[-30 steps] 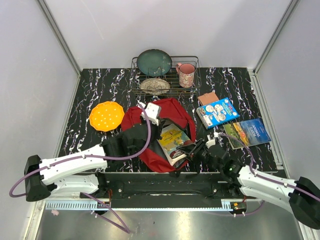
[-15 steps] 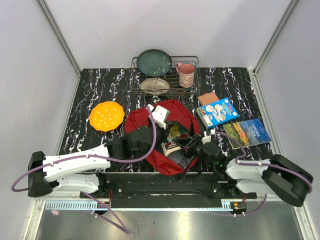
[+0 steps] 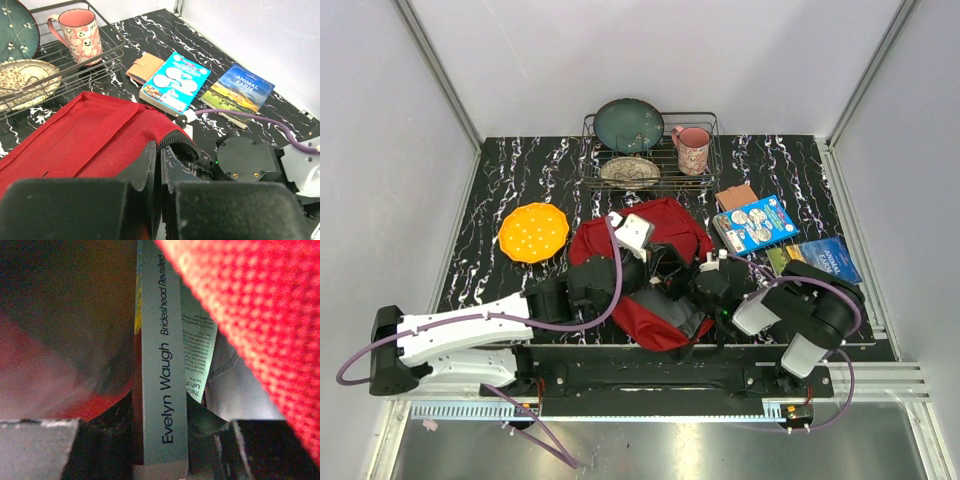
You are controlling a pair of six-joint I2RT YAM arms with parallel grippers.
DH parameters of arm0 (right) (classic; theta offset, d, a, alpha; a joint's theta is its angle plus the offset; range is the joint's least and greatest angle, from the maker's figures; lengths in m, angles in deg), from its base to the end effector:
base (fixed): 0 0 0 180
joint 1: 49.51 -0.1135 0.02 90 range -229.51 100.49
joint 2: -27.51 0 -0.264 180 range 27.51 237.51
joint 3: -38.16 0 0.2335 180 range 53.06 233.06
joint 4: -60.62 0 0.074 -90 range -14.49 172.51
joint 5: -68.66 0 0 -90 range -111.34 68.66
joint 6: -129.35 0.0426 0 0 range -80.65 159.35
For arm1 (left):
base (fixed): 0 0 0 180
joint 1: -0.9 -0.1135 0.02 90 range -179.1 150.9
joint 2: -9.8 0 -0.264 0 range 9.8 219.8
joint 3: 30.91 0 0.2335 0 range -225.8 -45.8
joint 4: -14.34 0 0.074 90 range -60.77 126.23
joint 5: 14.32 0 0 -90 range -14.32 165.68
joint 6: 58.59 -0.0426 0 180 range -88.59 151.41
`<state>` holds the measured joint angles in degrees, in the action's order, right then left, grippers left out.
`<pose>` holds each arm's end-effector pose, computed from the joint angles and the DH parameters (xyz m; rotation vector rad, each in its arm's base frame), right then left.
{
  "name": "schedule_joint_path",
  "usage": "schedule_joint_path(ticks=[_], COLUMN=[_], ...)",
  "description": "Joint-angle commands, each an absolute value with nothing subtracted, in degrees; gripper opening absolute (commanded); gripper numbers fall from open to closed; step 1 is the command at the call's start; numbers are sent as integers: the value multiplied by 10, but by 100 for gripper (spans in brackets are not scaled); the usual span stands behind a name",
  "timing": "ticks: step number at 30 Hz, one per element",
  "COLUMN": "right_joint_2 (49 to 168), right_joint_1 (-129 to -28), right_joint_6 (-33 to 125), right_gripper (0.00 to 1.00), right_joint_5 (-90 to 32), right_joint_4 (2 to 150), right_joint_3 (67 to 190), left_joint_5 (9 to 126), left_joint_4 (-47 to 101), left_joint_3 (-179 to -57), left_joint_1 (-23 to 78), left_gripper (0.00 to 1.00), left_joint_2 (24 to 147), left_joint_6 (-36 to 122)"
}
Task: Pack the student bag
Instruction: Place the book in the student bag.
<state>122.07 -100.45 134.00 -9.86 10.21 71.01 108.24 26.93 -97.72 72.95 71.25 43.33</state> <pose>0.1737 0.2005 0.1484 0.9350 1.8699 1.5700 0.0943 -0.2168 0.3534 0.4622 1.6518 -0.6185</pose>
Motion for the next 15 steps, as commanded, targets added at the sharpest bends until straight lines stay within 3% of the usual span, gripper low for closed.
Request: schedule_joint_path(ticks=[1, 8, 11, 12, 15], right_joint_2=[1260, 1231, 1180, 1167, 1178], right_joint_1=[-1000, -998, -998, -998, -999], right_joint_6=[1368, 1333, 1293, 1289, 1279], right_gripper=[13, 14, 23, 32, 37], right_joint_5=[-85, -98, -98, -96, -83], right_joint_4=[-3, 119, 251, 285, 291], right_joint_3=[741, 764, 792, 800, 802], left_joint_5=[1067, 1056, 1051, 1046, 1022], left_joint_4=[215, 222, 225, 222, 219], left_joint_3=[-985, -966, -961, -960, -963], left_joint_1=[736, 737, 737, 737, 737], left_gripper=[0, 0, 0, 0, 0], left_joint_2=[668, 644, 640, 639, 642], left_joint_6=[413, 415, 414, 414, 413])
